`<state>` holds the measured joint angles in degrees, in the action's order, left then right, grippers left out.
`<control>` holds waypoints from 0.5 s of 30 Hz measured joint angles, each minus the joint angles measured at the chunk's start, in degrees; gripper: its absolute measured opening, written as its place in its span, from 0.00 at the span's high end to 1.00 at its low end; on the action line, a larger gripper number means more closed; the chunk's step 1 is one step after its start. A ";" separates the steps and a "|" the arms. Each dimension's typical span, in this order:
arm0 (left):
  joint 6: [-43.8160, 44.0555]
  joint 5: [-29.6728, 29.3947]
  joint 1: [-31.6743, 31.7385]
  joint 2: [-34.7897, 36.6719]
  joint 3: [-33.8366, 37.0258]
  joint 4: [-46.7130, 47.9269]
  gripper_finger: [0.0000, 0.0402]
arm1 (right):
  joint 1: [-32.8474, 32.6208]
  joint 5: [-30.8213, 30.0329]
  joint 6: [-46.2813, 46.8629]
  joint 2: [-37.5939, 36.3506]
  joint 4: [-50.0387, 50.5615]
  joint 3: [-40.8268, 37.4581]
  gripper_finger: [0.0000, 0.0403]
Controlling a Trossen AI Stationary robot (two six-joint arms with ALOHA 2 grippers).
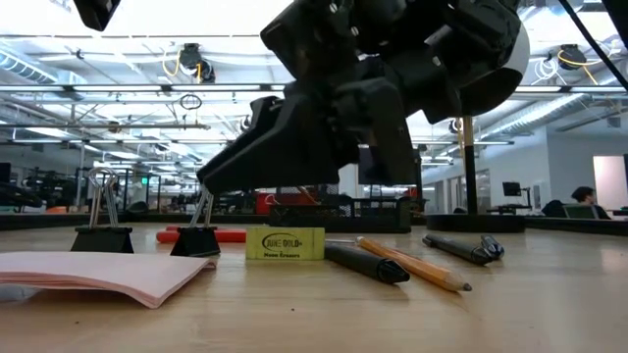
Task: Pick and place office supplies into organizer
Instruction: Put the right black binder clip into the black desk organizer
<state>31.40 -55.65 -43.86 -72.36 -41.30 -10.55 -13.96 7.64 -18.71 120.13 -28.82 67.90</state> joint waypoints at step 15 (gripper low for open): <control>0.00 0.01 0.00 0.00 0.00 0.00 0.62 | 0.00 -0.02 -0.03 0.01 0.04 0.00 0.94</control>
<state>31.40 -55.64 -43.86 -72.36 -41.30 -10.55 -13.96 7.62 -18.74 120.14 -28.78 67.90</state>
